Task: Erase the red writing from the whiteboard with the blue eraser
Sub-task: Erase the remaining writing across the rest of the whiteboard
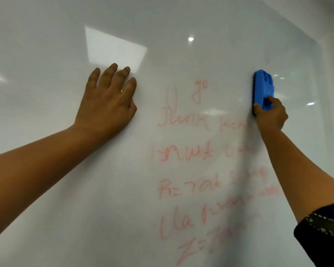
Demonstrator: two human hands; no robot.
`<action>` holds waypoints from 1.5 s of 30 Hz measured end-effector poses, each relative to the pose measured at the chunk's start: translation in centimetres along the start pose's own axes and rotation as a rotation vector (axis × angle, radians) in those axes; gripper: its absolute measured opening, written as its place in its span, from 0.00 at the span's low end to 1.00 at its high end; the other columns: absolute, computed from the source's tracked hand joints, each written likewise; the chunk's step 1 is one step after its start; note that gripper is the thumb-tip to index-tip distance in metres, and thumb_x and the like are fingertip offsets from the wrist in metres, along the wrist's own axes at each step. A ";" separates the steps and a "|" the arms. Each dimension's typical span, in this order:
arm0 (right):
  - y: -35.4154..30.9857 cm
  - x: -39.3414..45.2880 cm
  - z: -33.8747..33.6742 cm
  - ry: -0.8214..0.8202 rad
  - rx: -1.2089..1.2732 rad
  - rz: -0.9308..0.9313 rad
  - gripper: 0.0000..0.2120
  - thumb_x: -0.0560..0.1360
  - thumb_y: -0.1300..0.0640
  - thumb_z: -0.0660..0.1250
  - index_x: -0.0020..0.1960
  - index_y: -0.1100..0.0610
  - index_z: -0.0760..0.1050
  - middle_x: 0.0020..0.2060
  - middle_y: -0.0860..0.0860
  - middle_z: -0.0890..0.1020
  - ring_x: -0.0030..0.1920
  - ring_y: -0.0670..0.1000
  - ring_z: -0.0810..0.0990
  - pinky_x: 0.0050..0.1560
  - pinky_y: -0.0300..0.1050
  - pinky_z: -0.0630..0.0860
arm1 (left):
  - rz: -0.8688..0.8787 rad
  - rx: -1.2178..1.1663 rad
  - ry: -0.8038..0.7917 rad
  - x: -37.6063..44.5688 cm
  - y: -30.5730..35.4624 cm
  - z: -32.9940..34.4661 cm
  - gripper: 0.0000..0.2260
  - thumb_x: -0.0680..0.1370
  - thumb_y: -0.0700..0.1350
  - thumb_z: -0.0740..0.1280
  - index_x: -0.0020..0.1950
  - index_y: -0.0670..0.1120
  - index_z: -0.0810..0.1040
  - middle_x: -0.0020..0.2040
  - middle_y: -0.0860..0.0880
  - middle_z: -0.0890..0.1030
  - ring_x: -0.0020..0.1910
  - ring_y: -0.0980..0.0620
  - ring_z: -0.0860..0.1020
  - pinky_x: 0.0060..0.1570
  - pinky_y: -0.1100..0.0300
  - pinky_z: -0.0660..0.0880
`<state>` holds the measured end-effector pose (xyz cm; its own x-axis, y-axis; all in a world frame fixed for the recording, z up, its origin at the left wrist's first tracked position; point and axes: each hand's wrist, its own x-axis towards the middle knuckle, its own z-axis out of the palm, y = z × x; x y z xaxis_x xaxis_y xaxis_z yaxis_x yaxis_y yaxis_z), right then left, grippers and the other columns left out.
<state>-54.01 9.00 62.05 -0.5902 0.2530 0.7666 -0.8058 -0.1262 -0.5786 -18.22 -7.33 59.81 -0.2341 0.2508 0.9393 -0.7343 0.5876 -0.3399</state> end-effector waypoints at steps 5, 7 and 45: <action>-0.4 1.2 0.0 0.000 -0.039 0.097 0.19 0.74 0.57 0.67 0.64 0.60 0.70 0.61 0.57 0.76 0.60 0.56 0.75 0.60 0.43 0.70 | 0.003 0.012 0.015 0.0 -0.2 0.1 0.18 0.76 0.42 0.57 0.63 0.35 0.71 0.66 0.34 0.71 0.67 0.33 0.66 0.64 0.36 0.59; -1.8 1.3 0.5 0.001 -0.044 0.086 0.19 0.75 0.57 0.67 0.64 0.60 0.70 0.61 0.56 0.76 0.60 0.55 0.74 0.59 0.40 0.68 | 0.002 0.010 0.013 0.1 -0.1 0.1 0.18 0.76 0.41 0.57 0.63 0.35 0.71 0.66 0.33 0.70 0.67 0.33 0.66 0.64 0.36 0.59; -2.4 -3.2 -0.5 -0.099 -0.070 -0.012 0.20 0.75 0.54 0.67 0.65 0.57 0.69 0.61 0.56 0.75 0.59 0.53 0.74 0.44 0.28 0.63 | -0.031 -0.048 0.019 0.0 0.3 -0.5 0.19 0.75 0.36 0.59 0.66 0.34 0.68 0.65 0.33 0.71 0.66 0.33 0.67 0.64 0.37 0.59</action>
<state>-50.16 8.95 60.85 -0.5851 0.1579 0.7954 -0.8095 -0.0556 -0.5844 -18.13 -6.71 59.70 -0.1996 0.2459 0.9485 -0.7093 0.6315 -0.3131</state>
